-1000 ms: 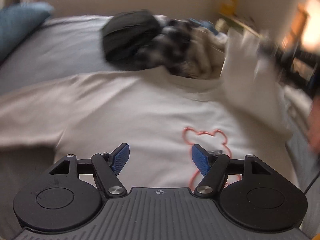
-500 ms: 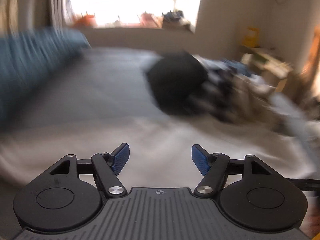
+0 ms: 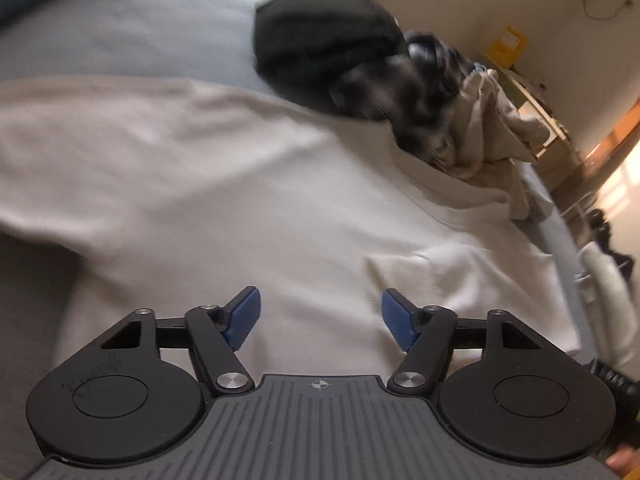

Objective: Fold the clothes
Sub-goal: 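Close the left tool on the sleeve cuff while the right tool releases it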

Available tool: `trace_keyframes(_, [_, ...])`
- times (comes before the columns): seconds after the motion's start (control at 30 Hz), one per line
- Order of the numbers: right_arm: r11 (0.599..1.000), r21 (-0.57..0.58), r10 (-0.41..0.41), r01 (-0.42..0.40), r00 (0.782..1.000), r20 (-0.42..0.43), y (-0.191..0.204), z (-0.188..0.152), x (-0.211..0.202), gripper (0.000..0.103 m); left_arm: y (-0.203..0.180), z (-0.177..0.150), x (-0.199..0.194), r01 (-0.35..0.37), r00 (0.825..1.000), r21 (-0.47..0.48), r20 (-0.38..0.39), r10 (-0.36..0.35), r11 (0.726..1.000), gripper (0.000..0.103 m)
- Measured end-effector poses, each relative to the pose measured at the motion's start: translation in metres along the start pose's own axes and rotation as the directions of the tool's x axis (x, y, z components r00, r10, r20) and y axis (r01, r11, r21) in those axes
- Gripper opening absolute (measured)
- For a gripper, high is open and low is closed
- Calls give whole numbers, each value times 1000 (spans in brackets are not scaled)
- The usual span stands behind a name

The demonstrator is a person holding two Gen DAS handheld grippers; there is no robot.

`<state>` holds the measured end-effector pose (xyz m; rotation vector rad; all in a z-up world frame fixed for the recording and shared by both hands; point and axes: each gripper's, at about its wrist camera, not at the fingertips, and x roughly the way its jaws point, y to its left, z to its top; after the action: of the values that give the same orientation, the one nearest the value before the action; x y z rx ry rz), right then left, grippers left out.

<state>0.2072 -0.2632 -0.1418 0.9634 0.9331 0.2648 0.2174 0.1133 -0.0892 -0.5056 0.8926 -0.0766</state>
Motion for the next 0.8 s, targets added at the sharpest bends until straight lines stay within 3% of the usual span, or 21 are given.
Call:
trace_keyframes(0.1, [999, 36, 12, -12, 1000, 9, -7, 2, -3, 46, -12, -7, 12, 70, 997, -40, -22, -71, 997, 63])
trace_keyframes(0.3, [993, 109, 48, -50, 999, 18, -25, 5, -3, 40, -37, -23, 29, 37, 999, 66, -32, -35, 997, 57])
trace_keyframes(0.43, [990, 126, 62, -64, 998, 19, -27, 6, -2, 39, -46, -29, 35, 1, 1000, 105, 5, -1, 995, 54])
trace_keyframes(0.53, [988, 137, 66, -69, 998, 24, -28, 6, -2, 38, -43, -32, 36, -11, 999, 63, 36, 9, 998, 42])
trace_keyframes(0.67, [989, 131, 71, -74, 997, 29, -28, 6, 0, 38, -43, -37, 37, -46, 996, 78, 80, 39, 996, 11])
trace_keyframes(0.8, [987, 137, 81, -85, 996, 29, -29, 7, 1, 38, -42, -39, 35, -47, 993, 59, 115, 40, 997, 3])
